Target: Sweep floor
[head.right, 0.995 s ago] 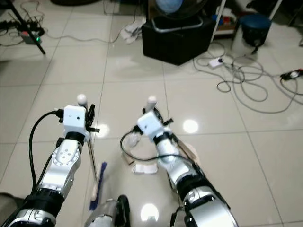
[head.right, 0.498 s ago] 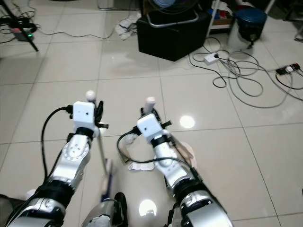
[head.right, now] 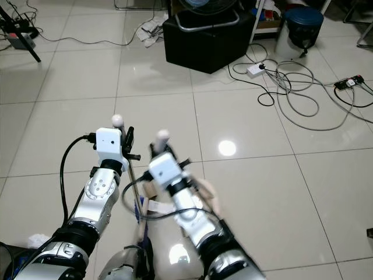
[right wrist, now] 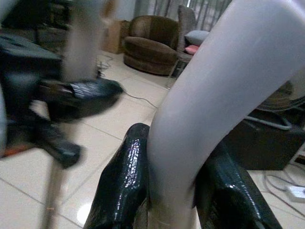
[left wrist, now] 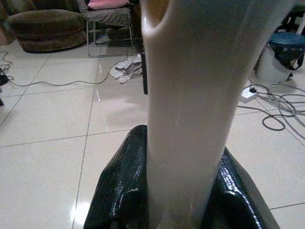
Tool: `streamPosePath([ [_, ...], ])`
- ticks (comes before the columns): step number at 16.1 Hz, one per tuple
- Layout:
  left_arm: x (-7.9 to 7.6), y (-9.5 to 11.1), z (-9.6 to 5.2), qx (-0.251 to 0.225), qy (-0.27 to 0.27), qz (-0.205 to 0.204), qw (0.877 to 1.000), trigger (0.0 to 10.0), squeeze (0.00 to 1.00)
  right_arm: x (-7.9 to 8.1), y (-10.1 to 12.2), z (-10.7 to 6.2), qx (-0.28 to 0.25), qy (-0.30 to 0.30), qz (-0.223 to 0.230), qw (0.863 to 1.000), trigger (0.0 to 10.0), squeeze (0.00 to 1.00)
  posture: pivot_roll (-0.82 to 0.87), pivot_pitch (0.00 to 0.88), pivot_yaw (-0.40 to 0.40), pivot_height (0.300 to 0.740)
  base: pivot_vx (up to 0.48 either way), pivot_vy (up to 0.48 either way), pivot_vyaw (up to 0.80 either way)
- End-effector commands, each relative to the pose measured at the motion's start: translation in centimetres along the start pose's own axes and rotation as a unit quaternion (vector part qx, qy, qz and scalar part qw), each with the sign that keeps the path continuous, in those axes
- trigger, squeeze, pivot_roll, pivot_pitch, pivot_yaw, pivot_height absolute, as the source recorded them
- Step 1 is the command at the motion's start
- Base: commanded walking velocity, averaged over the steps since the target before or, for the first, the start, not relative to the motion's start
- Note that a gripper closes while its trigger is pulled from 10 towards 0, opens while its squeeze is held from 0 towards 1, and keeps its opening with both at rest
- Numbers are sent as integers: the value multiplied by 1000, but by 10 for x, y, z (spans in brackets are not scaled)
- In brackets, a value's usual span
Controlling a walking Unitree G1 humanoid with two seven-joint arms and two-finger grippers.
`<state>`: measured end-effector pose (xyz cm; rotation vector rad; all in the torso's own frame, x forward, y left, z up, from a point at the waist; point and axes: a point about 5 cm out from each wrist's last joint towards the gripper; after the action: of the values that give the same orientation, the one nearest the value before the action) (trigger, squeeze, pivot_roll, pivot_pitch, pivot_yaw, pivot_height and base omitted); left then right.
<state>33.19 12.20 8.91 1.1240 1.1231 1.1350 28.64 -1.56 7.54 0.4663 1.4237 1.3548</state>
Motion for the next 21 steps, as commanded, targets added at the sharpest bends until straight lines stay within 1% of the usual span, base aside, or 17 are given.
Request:
streamPosePath([
  [1,-3,-12,-5,26,3,-26,999,10000,0,14,-3,-7,17,11,33,999,10000,0,-27,281,48,740,0,0,0],
  [3,-9,-8,-3,14,-8,-48,999,10000,0,16,1,-5,13,15,41,999,10000,0,-29,275,44,740,0,0,0],
  [5,-16,-1,1,2,-32,-73,997,10000,0,16,0,-4,15,18,41,999,10000,0,-27,271,42,740,0,0,0],
  [7,-22,6,3,-4,-56,-103,993,10000,0,10,-5,-5,28,10,39,999,10000,0,-22,259,41,740,0,0,0],
  [9,-23,13,4,-13,-68,-133,989,10000,0,3,-8,-4,37,-3,42,998,10000,0,-24,246,42,740,0,0,0],
  [11,-22,24,6,-28,-73,-159,984,10000,0,-7,-12,-4,44,-22,49,998,10000,0,-24,224,46,740,0,0,0],
  [13,-18,35,11,-45,-70,-173,981,10000,0,-18,-16,-7,51,-48,58,996,10000,0,-25,199,48,740,0,0,0],
  [14,-17,41,14,-55,-77,-169,981,10000,0,-25,-19,-10,53,-64,67,994,10000,0,-28,177,51,740,0,0,0],
  [16,-15,47,20,-58,-89,-158,982,10000,0,-31,-21,-14,52,-75,75,993,10000,0,-32,145,54,740,0,0,0],
  [18,-10,59,23,-65,-123,-120,983,10000,0,-38,-22,-21,44,-91,85,991,10000,0,-27,118,64,740,0,0,0],
  [19,-6,66,25,-68,-146,-95,982,10000,0,-44,-23,-25,41,-97,87,991,10000,0,-24,103,70,740,0,0,0],
  [20,-4,69,26,-71,-153,-86,982,10000,0,-46,-23,-26,41,-98,87,991,10000,0,-23,98,71,740,0,0,0],
  [21,8,84,29,-85,-165,-74,980,10000,0,-54,-24,-33,34,-109,86,990,10000,0,-21,75,78,740,0,0,0],
])
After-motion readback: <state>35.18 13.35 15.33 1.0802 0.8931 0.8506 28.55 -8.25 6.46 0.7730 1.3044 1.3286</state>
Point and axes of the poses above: a point about 5 cm out from each wrist's last joint towards the gripper, its own z axis pointing out of the wrist towards the gripper, its own y axis along the axis of the wrist's last joint, x = y × z, and after that the axes turned 7 degrees about -z, right-handed
